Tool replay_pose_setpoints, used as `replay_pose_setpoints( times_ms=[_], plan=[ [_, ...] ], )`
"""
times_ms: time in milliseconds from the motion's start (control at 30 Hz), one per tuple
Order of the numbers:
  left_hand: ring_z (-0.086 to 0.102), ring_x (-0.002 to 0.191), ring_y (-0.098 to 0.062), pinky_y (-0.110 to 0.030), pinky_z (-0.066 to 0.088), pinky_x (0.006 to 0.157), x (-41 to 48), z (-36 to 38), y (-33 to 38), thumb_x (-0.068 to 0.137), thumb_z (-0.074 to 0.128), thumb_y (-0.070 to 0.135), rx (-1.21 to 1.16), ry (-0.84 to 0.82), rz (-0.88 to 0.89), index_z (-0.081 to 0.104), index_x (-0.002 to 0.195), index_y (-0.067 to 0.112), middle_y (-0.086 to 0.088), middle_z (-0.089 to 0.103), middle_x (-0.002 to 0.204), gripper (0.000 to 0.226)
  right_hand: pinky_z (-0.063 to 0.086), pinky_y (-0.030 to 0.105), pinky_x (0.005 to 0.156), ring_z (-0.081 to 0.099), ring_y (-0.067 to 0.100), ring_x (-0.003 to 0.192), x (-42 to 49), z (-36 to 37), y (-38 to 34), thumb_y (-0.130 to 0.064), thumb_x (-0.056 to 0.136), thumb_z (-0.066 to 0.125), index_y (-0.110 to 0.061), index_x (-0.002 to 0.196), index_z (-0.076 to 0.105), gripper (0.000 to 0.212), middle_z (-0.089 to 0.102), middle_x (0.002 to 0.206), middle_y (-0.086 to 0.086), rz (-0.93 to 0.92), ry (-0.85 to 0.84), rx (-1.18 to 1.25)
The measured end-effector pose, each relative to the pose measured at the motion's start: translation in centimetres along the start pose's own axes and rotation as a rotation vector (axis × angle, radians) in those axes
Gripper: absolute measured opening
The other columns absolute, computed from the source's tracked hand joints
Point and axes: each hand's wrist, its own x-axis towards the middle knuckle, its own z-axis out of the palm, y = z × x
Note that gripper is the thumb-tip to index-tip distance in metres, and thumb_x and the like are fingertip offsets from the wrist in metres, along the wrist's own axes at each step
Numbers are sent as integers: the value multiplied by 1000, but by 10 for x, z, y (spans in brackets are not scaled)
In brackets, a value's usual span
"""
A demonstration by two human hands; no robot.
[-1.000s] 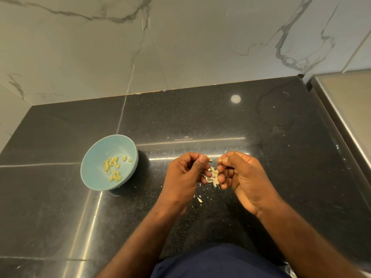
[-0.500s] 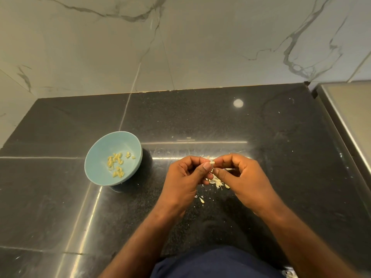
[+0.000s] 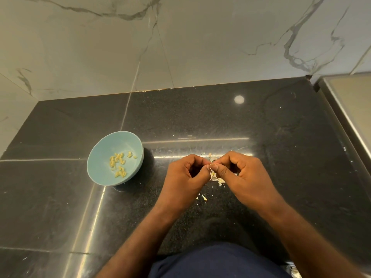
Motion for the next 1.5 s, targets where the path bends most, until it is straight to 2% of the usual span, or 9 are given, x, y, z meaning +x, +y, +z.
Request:
replay_pose_setpoints(
  times_ms=[100, 267, 367, 467, 667, 867, 967, 1200, 1500],
  plan=[
    [57, 58, -8, -23, 48, 55, 2, 0, 0, 88, 70, 9, 50, 2, -2, 68, 83, 15, -3, 67, 68, 8, 55, 37, 64, 66, 15, 69, 1, -1, 0, -22, 90, 73, -25, 84, 72, 6, 70, 75, -5, 9, -22, -2],
    [52, 53, -7, -20, 44, 51, 4, 3, 3, 85, 70, 8, 90, -24, -1, 68, 79, 12, -8, 64, 65, 7, 50, 18, 57, 65, 4, 61, 8, -8, -2, -15, 90, 71, -14, 80, 72, 10, 71, 68, -1, 143, -110, 90],
    [50, 52, -7, -21, 42, 50, 4, 3, 3, 85, 70, 5, 69, -4, -19, 66, 77, 10, -7, 62, 61, 10, 53, 22, 60, 67, 10, 62, 11, -11, -3, -14, 89, 72, -10, 83, 73, 6, 73, 70, 4, 213, -162, 210],
    [54, 56, -15, -29, 46, 54, 5, 1, 3, 86, 69, 5, 20, 29, -40, 66, 80, 5, -10, 65, 64, 7, 53, 23, 58, 68, 12, 62, 11, -5, -4, -17, 81, 77, -12, 88, 71, 11, 73, 72, 3, 257, -65, 362],
    [60, 64, -24, -47, 53, 62, 4, 0, 5, 87, 71, 14, -23, 72, -78, 67, 84, 5, -16, 67, 73, 11, 58, 22, 62, 70, 13, 67, 3, 12, -5, -9, 86, 74, -15, 87, 73, 7, 74, 77, 0, 146, 86, 295],
    [58, 63, -23, -49, 52, 62, 2, 1, 4, 87, 73, 15, -41, 89, -90, 67, 83, 4, -16, 66, 71, 13, 57, 21, 64, 70, 11, 70, -1, 17, -4, -10, 91, 69, -19, 92, 75, 11, 74, 78, -5, 85, 74, 247],
    [58, 62, -22, -42, 52, 60, 1, 2, 1, 87, 74, 18, -60, 88, -80, 67, 82, 6, -14, 67, 70, 15, 57, 22, 65, 70, 13, 70, -1, 17, -5, -7, 92, 66, -18, 92, 75, 14, 74, 78, -3, 94, 52, 263],
    [54, 61, -20, -30, 45, 56, -2, -3, -2, 80, 72, 21, -88, 19, -22, 66, 82, 1, -16, 65, 70, 21, 56, 25, 60, 67, 17, 68, 6, 2, -5, -12, 80, 68, 1, 90, 71, 17, 71, 75, 10, 423, -204, 782],
    [63, 63, -6, -20, 50, 60, -2, -2, 2, 91, 68, 10, -103, 1, 0, 71, 91, 11, 2, 71, 72, 3, 57, 28, 64, 70, 19, 71, 7, 7, -1, -13, 84, 69, -3, 90, 71, 11, 74, 81, 10, 288, -37, 559]
  ],
)
